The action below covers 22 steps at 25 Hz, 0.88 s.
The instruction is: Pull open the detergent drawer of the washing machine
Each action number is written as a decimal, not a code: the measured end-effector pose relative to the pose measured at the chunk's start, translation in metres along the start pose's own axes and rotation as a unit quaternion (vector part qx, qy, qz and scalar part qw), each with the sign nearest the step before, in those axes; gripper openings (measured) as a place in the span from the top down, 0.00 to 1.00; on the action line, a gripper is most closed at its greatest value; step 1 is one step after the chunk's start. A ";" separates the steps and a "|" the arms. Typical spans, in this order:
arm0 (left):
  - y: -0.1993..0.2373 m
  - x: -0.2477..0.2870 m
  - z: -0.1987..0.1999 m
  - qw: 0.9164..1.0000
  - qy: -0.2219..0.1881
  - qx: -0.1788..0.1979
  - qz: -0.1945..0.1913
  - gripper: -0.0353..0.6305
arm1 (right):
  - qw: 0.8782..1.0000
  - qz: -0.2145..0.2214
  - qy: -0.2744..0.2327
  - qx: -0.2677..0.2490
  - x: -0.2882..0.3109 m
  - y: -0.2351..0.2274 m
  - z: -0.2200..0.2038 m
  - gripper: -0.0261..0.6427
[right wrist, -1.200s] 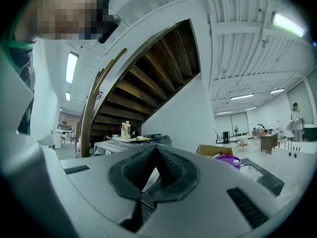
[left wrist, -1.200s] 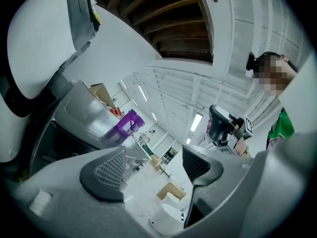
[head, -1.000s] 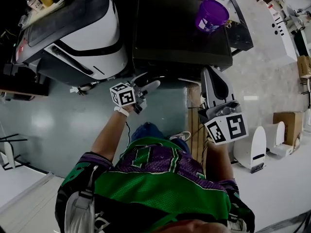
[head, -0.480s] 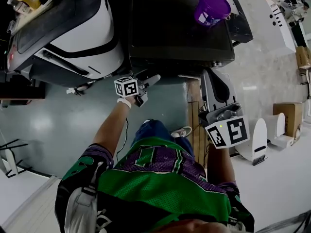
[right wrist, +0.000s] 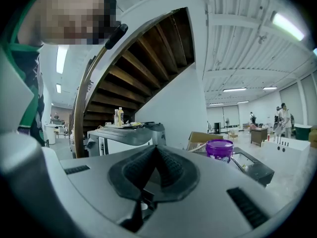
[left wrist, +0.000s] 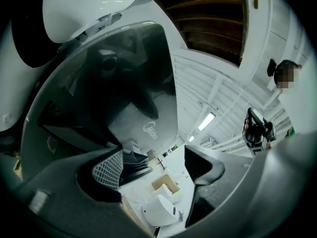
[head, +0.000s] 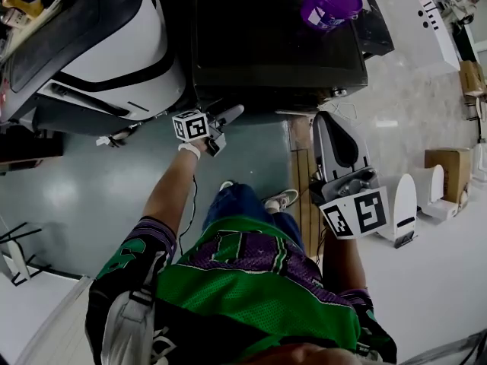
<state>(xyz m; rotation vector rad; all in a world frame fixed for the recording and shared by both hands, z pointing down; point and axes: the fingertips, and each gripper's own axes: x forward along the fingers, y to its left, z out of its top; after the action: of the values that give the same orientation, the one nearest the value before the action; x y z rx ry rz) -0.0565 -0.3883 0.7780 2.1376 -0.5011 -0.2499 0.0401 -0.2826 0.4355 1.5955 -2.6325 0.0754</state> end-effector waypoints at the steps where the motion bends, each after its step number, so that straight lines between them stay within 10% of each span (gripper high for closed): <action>1: 0.002 0.001 0.001 1.000 -0.003 -0.003 -0.001 0.39 | 1.000 -0.002 0.002 0.000 -0.001 0.000 -0.002 0.96; 22: -0.007 0.008 0.014 0.992 -0.064 -0.104 -0.015 0.30 | 0.999 -0.018 0.023 0.013 -0.017 -0.013 -0.019 0.96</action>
<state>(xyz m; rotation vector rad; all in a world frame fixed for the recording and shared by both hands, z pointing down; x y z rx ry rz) -0.0527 -0.3989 0.7644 1.9354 -0.4944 -0.4406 0.0603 -0.2721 0.4531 1.6271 -2.5792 0.1446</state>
